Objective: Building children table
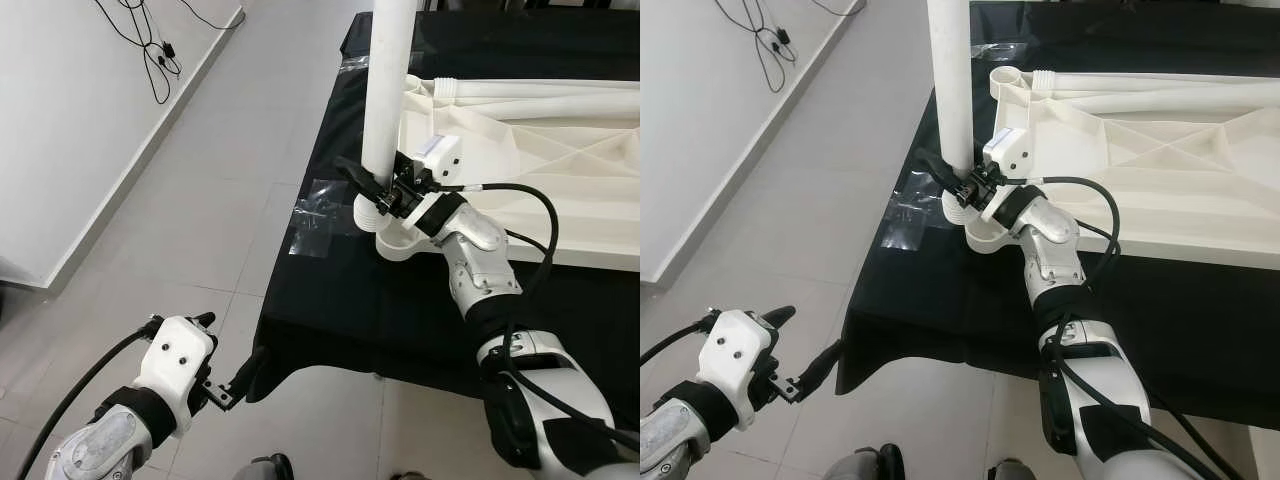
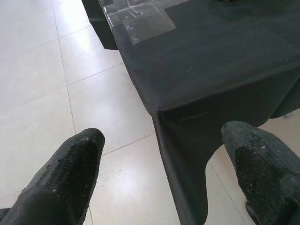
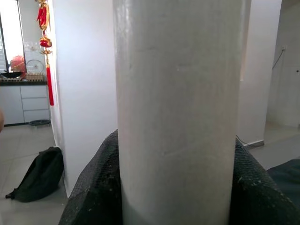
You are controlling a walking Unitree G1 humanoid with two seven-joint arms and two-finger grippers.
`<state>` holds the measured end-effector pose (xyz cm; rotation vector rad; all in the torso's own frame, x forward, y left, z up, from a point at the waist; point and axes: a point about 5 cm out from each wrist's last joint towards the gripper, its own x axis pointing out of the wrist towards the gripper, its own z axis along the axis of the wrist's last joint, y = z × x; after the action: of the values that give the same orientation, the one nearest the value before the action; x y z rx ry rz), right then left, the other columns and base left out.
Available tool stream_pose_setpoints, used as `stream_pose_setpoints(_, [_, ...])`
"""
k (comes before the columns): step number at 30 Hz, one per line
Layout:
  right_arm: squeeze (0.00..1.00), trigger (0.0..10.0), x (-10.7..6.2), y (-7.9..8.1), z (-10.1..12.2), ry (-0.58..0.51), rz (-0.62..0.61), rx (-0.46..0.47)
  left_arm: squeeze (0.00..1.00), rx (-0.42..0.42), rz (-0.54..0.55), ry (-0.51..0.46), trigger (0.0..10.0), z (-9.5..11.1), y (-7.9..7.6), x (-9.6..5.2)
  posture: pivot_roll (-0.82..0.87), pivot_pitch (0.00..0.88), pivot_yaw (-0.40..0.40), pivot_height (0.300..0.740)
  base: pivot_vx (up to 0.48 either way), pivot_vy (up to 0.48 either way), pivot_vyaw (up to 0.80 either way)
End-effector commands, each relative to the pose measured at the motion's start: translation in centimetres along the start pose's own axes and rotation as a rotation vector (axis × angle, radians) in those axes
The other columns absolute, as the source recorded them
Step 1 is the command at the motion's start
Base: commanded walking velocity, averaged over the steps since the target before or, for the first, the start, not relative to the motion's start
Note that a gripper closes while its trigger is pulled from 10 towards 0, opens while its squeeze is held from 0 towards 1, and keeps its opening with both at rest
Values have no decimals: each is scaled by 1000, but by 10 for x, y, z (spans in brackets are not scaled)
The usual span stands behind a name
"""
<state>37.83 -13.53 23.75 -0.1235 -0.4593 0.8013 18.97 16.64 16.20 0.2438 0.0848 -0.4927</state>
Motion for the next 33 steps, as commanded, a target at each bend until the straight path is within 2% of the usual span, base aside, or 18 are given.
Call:
stream_pose_setpoints(1, [0,10000,-10,11,-30,125,6,75,0,-13,19,25,10000,-6,4,-3,108,265,91,740,0,0,0])
stream_pose_setpoints(8, [0,10000,-13,15,-31,125,86,101,0,-19,11,25,10000,-6,4,-1,109,264,84,740,0,0,0])
stream_pose_setpoints(10, [0,10000,-21,19,-34,147,170,91,0,-23,9,23,10000,-6,3,0,107,268,80,740,0,0,0])
stream_pose_setpoints(12, [0,10000,-25,20,-35,155,195,82,0,-25,9,21,10000,-6,3,0,107,268,80,740,0,0,0])
stream_pose_setpoints(16, [0,10000,-23,1,-11,-4,154,204,0,-30,10,19,10000,-6,2,0,107,271,78,740,0,0,0])
stream_pose_setpoints(21, [0,10000,-34,-5,-11,27,186,192,0,-32,9,18,10000,-6,2,0,104,274,80,740,0,0,0])
stream_pose_setpoints(25, [0,10000,-42,-10,-16,74,163,182,0,-32,7,20,10000,-6,3,0,104,272,81,740,0,0,0])
stream_pose_setpoints(33, [0,10000,-48,-11,-15,62,201,231,0,-40,8,19,10000,-7,2,1,104,261,76,740,0,0,0])
